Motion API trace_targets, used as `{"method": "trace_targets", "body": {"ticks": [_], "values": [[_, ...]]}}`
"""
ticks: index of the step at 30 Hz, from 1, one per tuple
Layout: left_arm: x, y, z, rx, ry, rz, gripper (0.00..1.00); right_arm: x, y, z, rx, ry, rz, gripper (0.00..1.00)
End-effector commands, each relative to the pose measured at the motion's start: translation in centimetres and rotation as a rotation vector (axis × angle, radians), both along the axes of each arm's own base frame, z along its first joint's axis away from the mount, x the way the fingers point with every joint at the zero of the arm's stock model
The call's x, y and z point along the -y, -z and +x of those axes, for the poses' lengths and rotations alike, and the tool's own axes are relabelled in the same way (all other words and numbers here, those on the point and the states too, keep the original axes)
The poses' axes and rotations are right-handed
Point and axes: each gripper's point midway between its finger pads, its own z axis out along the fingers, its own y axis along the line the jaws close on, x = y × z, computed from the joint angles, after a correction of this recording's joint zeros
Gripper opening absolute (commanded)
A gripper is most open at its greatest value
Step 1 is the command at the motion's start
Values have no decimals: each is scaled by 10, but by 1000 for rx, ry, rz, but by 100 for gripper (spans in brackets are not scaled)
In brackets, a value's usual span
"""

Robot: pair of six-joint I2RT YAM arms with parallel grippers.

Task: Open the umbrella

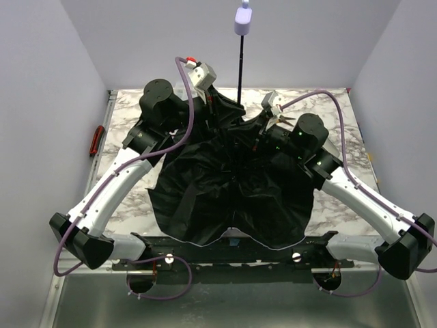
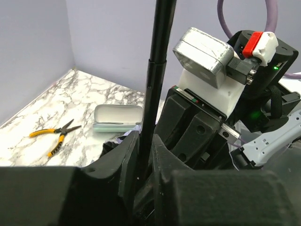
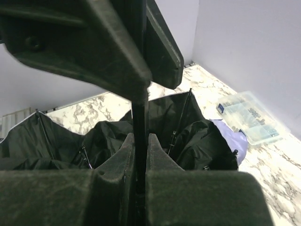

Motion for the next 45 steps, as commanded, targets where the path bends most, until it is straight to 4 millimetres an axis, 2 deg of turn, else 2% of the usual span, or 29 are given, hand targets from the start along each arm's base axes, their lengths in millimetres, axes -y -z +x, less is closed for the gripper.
{"method": "trace_targets", "body": {"ticks": [1,2,4,5,6,8,10,12,17,22,25,33,37,41,45], "values": [[4,-7,-8,-18,61,-28,10,4,-27,-12,85,-21,56,0],[5,-8,-10,-9,77,-27,2,6,-29,-11,78,-7,64,0],[5,-9,-15,-2,106,-24,0,11,-31,-9,60,27,66,2],[4,-10,-17,0,111,-24,0,14,-30,-8,49,43,58,8],[3,-11,-19,4,117,-25,0,17,-29,-8,43,55,54,18],[2,-17,-20,31,116,-39,0,25,-26,-7,21,98,55,44],[1,-19,-21,41,117,-41,0,32,-25,-6,9,131,45,58],[0,-19,-20,44,115,-42,0,38,-26,-5,-1,164,41,65],[0,-22,-21,60,118,-46,0,45,-34,-2,11,198,41,63],[-4,-25,-17,65,99,-48,0,77,-35,15,18,387,65,48],[-3,-26,-17,62,105,-54,0,85,-32,19,5,425,72,44],[-2,-30,-21,85,133,-59,0,52,-14,1,-110,225,81,33],[-1,-34,-24,95,150,-68,0,35,9,-5,-205,133,53,28],[0,-40,-30,101,186,-79,0,25,36,1,-258,110,-3,22],[-1,-45,-39,112,224,-84,0,25,56,11,-258,142,-46,21]]}}
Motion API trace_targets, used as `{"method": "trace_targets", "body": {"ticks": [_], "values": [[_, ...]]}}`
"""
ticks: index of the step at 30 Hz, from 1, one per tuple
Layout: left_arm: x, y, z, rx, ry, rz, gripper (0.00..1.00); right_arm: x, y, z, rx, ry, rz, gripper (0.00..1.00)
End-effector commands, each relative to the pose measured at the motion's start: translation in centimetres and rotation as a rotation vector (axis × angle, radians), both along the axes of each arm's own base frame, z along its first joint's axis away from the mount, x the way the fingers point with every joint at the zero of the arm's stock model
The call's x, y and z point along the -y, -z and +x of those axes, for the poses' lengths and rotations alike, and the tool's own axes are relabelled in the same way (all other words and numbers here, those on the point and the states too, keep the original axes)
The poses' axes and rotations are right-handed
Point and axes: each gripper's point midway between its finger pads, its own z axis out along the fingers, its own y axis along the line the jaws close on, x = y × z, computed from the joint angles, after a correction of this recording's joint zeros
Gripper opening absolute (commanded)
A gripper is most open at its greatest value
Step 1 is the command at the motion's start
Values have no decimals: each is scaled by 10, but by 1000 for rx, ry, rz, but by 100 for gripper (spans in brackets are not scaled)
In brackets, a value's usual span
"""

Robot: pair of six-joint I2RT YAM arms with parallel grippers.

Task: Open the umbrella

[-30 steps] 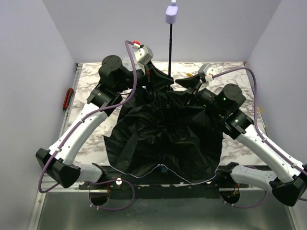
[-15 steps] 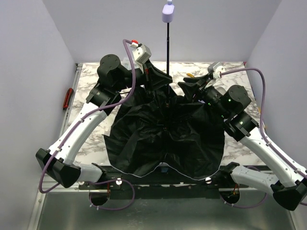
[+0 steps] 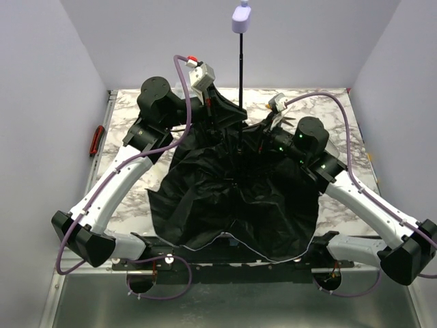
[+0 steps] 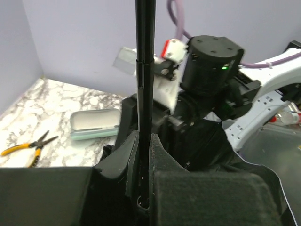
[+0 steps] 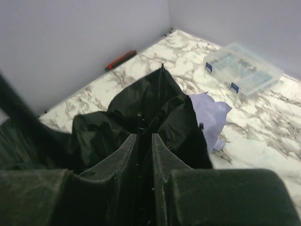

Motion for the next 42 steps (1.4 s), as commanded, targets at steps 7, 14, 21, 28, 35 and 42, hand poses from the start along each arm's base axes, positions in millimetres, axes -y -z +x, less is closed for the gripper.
{"method": "trace_targets", "body": {"ticks": [7,14,21,28,35,42], "values": [[-10,-42,-41,126,131,-59,0,11,56,17,-22,73,-165,33],[-17,-51,-46,160,135,-74,0,28,90,14,36,91,-295,40],[-20,-56,-45,183,131,-79,0,49,111,29,87,146,-389,48],[-17,-46,-32,204,95,-48,0,60,82,58,143,187,-373,58],[-12,-31,-9,239,36,-6,0,32,13,44,206,46,-229,74],[-9,-22,12,284,-20,22,0,19,-31,16,231,-91,-168,82]]}}
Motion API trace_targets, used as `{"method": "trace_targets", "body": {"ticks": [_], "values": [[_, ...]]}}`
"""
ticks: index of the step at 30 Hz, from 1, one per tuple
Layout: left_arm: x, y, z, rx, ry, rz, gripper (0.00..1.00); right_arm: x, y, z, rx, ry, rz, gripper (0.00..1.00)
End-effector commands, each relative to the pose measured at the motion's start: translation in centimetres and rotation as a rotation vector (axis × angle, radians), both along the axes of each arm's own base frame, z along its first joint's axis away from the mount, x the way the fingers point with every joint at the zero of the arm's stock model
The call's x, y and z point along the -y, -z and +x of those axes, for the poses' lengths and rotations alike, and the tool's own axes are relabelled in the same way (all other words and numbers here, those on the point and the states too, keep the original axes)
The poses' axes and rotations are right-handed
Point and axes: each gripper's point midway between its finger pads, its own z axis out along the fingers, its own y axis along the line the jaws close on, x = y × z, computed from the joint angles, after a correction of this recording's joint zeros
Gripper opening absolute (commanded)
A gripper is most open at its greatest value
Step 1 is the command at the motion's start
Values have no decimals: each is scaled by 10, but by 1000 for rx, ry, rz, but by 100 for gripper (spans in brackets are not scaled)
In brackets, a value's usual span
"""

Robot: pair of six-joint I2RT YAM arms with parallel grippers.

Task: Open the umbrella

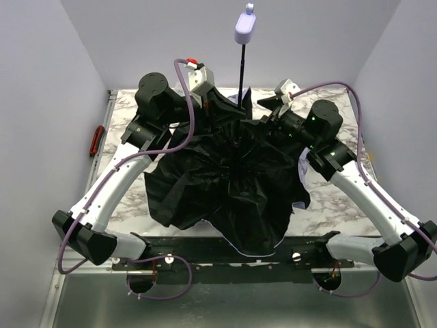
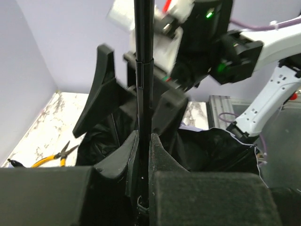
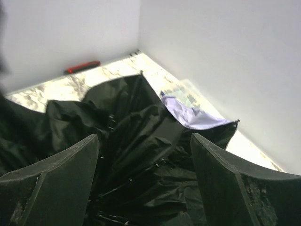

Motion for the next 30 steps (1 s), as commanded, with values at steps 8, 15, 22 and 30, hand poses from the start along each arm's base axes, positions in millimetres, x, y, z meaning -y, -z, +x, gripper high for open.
{"method": "trace_targets", "body": {"ticks": [8,15,22,30], "values": [[-1,-17,22,100,-71,-17,0,-21,-10,-68,-35,-353,-21,82],[1,-17,18,58,-41,-28,0,-34,-24,-61,-36,-388,51,78],[5,-15,18,17,-19,-30,0,-50,-36,-48,-42,-407,121,66],[7,-25,18,-10,-13,-46,0,-57,-27,-45,-90,-410,155,27]]}}
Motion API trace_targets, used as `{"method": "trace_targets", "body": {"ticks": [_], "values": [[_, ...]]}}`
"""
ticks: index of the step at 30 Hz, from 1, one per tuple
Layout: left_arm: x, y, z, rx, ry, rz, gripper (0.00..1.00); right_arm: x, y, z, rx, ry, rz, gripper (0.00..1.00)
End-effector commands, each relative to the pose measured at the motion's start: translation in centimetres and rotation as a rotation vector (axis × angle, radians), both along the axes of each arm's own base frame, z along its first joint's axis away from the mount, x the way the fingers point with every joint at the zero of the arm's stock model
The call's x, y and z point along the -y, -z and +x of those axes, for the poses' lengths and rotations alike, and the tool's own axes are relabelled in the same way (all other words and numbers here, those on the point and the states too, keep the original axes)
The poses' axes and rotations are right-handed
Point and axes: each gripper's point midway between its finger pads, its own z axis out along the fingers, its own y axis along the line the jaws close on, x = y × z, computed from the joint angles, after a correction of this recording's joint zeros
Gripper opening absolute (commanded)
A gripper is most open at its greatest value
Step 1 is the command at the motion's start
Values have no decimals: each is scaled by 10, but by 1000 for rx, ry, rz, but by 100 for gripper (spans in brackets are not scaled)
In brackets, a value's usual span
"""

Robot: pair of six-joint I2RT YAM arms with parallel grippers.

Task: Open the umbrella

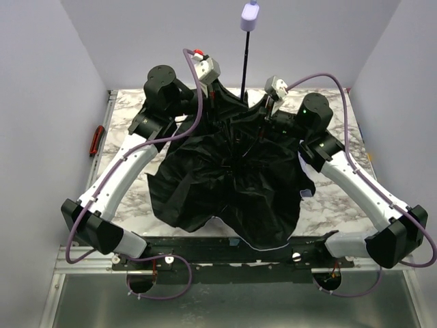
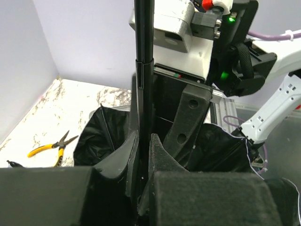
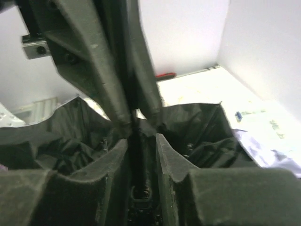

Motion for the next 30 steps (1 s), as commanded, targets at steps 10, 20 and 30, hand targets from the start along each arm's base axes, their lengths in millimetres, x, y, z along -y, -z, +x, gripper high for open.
{"method": "trace_targets", "body": {"ticks": [10,20,30], "values": [[-47,-33,15,63,-166,-137,60,6,-40,18,-59,146,170,1],[-62,42,26,164,-210,108,42,11,-51,19,12,168,201,1],[-20,49,24,187,-142,128,34,9,-56,19,56,155,214,1]]}}
